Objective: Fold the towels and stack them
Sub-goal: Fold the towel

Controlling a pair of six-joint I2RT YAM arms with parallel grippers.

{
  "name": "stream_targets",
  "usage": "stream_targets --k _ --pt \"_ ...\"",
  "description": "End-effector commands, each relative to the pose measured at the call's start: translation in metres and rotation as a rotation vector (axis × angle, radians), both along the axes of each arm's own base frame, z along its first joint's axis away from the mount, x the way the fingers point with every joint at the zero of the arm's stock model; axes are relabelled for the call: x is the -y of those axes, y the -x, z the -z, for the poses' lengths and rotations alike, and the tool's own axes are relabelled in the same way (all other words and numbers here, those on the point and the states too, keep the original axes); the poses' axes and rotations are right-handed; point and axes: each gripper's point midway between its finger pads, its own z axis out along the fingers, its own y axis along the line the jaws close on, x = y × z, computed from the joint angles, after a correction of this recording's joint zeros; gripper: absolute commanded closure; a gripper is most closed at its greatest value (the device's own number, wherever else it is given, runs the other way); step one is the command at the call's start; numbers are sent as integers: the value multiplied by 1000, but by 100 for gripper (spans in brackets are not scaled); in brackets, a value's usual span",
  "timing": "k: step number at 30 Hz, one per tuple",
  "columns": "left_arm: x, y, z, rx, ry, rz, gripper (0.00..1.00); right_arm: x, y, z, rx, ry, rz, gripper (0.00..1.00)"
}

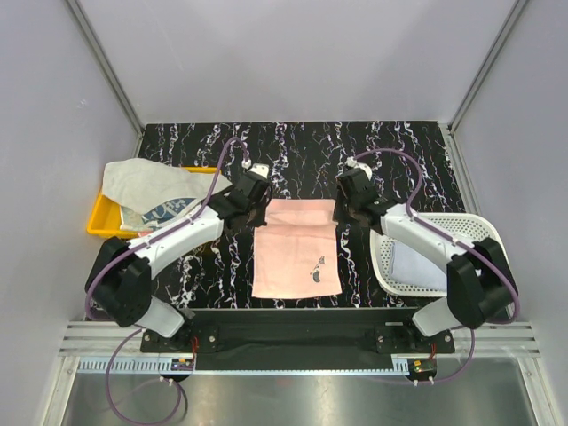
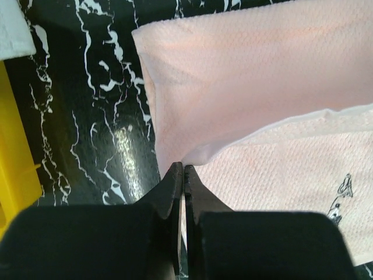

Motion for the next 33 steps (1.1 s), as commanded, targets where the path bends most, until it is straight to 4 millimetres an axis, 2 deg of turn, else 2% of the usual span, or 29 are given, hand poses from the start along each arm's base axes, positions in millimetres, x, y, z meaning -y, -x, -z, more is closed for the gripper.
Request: stream_targets --k 1,8,17,26,33 --pt "-8 9 -17 52 -9 -46 100 -1 13 -17 31 -47 1 100" --pt "-8 44 -10 9 -24 -30 100 7 49 -17 10 -69 -24 100" --pt "-6 71 -12 -1 -14 -13 100 9 85 -17 -9 -96 -50 100" --pt "-6 94 -9 -15 -14 0 100 12 111 -8 -43 -111 -64 100" --pt "-8 108 -5 -28 -13 3 100 11 122 -3 -57 -111 -72 100"
